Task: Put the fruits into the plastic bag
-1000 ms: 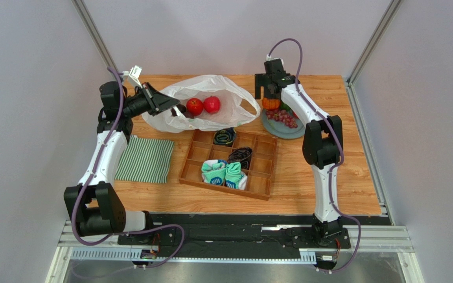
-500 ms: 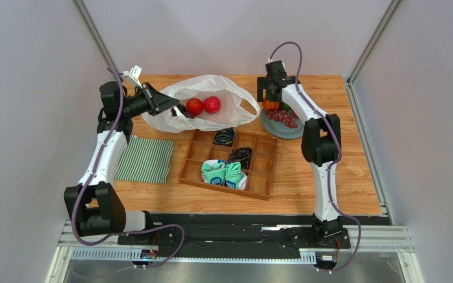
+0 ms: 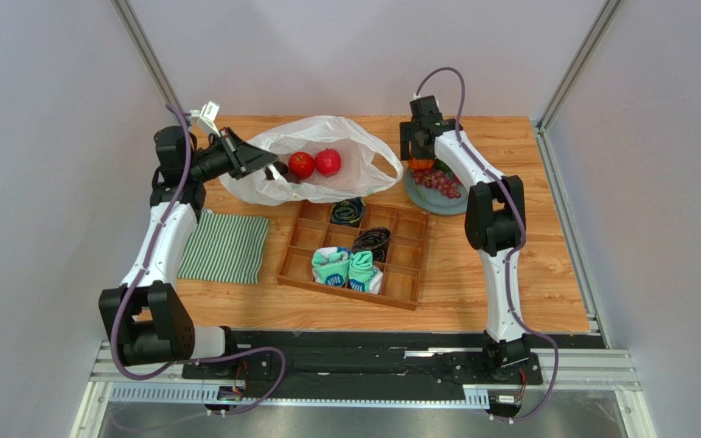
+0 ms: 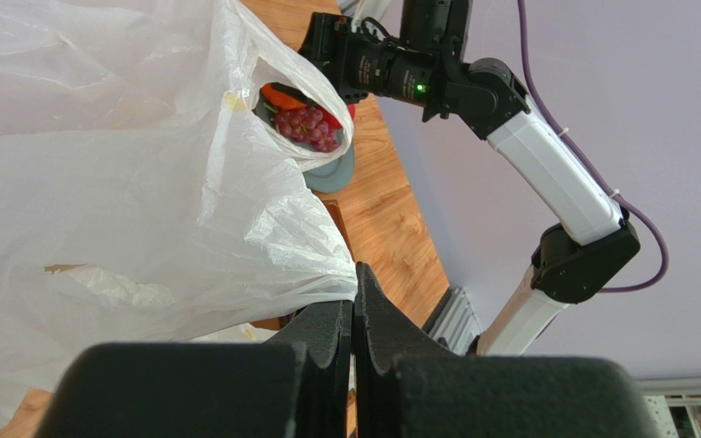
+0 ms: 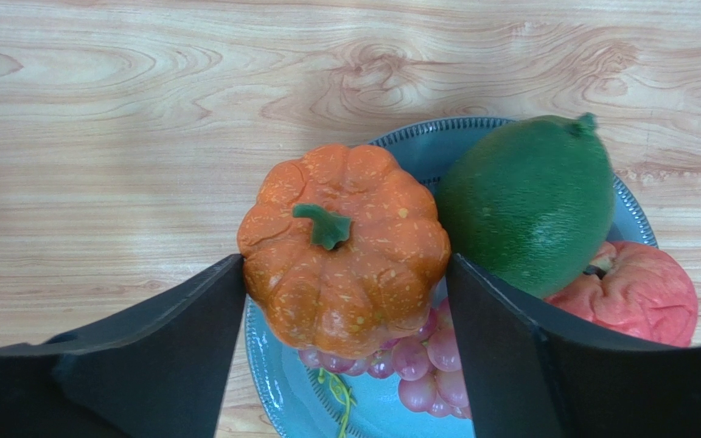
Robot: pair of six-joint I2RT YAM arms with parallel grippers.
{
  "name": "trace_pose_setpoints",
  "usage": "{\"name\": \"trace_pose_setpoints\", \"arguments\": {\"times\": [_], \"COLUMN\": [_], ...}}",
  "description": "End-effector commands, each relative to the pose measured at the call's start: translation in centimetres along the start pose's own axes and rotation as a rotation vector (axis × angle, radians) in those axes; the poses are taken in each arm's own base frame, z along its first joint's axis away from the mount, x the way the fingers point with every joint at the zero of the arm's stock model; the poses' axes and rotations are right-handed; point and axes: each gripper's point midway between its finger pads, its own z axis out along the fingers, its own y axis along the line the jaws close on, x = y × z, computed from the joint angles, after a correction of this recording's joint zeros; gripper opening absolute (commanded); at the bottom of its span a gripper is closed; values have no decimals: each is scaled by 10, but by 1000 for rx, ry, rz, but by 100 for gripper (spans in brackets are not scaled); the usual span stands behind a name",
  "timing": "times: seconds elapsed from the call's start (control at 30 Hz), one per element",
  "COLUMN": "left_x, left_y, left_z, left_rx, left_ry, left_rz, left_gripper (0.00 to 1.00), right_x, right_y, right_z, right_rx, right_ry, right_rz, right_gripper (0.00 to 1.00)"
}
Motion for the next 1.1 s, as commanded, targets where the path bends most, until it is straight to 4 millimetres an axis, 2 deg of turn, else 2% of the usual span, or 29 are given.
{"name": "trace_pose_setpoints", "arguments": {"times": [0.0, 0.1, 0.27, 0.47, 0.5, 0.57, 0.6, 0.67, 0.83, 0.93, 0.97, 1.0, 1.07], "left_x": [-7, -8, -7, -8, -7, -7, -7, -8, -7, -7, -8, -7, -7], "left_y": [-12, -12, -11, -12, -11, -11, -11, -11, -11, -12, -11, -11, -11], "left_z": [-4, -5, -5, -5, -4, -4, -4, -4, -4, -4, -4, -4, -4], "left_rx": [23, 22, 22, 24, 23, 24, 24, 24, 25, 28, 27, 28, 29], "left_ry": [-23, -24, -24, -23, -23, -23, -23, -24, -23, -23, -25, -24, -22], "left_rz": [60, 57, 57, 56, 55, 57, 57, 58, 53, 53, 53, 51, 50], "left_gripper": [0, 0, 0, 0, 0, 0, 0, 0, 0, 0, 0, 0, 0], "right_x": [-19, -20, -23, -35, -43, -47, -55, -58, -70, -74, -73, -79, -68], "right_y": [-1, -2, -2, 5, 6, 8, 9, 11, 16, 37, 50, 54, 76], "right_z": [-4, -6, -11, -35, -47, -55, -67, -77, -120, -151, -163, -184, -201], "right_rx": [1, 2, -7, -64, -77, -99, -109, -128, -207, -355, -423, -467, -592], "right_ry": [-48, -51, -67, -122, -148, -168, -194, -208, -286, -353, -365, -406, -418], "right_rz": [-6, -10, -10, -1, 4, 9, 15, 20, 49, 88, 86, 89, 76], "right_gripper": [72, 63, 55, 47, 47, 46, 45, 43, 41, 39, 38, 38, 38]}}
